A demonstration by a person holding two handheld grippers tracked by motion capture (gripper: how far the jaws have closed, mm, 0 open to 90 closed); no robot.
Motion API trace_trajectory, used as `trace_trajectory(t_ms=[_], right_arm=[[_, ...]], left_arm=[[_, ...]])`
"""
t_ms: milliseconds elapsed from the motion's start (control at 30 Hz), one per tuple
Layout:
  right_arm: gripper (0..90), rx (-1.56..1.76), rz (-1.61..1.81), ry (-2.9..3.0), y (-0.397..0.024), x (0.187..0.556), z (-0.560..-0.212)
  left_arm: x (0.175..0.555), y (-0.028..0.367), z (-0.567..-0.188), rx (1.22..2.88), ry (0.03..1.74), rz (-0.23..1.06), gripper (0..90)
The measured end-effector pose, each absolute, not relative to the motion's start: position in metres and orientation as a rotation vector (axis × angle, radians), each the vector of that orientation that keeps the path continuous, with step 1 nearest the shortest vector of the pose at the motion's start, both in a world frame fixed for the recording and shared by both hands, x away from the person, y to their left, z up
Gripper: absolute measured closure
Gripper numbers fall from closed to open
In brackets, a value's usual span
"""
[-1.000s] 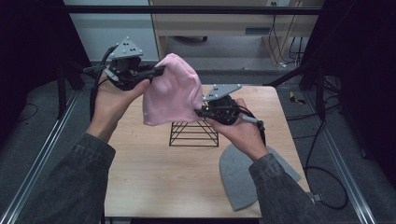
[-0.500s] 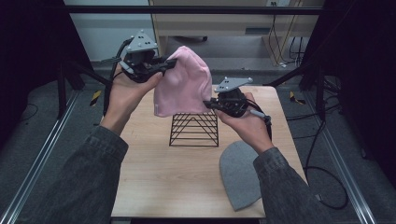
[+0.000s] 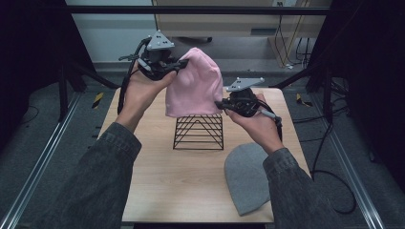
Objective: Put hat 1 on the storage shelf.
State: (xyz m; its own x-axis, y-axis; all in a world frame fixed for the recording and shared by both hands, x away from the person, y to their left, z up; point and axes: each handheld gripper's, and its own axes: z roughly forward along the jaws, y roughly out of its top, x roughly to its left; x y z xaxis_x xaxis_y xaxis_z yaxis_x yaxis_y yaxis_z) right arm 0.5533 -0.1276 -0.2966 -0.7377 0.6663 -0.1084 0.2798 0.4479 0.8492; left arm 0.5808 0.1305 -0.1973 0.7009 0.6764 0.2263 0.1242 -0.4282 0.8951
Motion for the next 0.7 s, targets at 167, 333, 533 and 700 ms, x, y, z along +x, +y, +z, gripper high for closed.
trace_trajectory(t_ms=[167,333,533,700], right_arm=[[82.5,0.810,1.208,2.271,-0.129,0.558,-0.301],[82.4,0.827,1.189,2.270,-0.129,0.564,-0.308],[82.4,0.833,1.168,2.278,-0.130,0.567,-0.317],[82.3,0.841,1.161,2.277,-0.133,0.567,-0.327]], left_arm=[[0.589,0.129,-0.203,1.942,0.634,0.710,80.0],[0.596,0.125,-0.210,1.956,0.635,0.719,80.0],[0.603,0.126,-0.222,1.945,0.634,0.707,79.9],[0.602,0.127,-0.230,1.931,0.627,0.703,79.9]])
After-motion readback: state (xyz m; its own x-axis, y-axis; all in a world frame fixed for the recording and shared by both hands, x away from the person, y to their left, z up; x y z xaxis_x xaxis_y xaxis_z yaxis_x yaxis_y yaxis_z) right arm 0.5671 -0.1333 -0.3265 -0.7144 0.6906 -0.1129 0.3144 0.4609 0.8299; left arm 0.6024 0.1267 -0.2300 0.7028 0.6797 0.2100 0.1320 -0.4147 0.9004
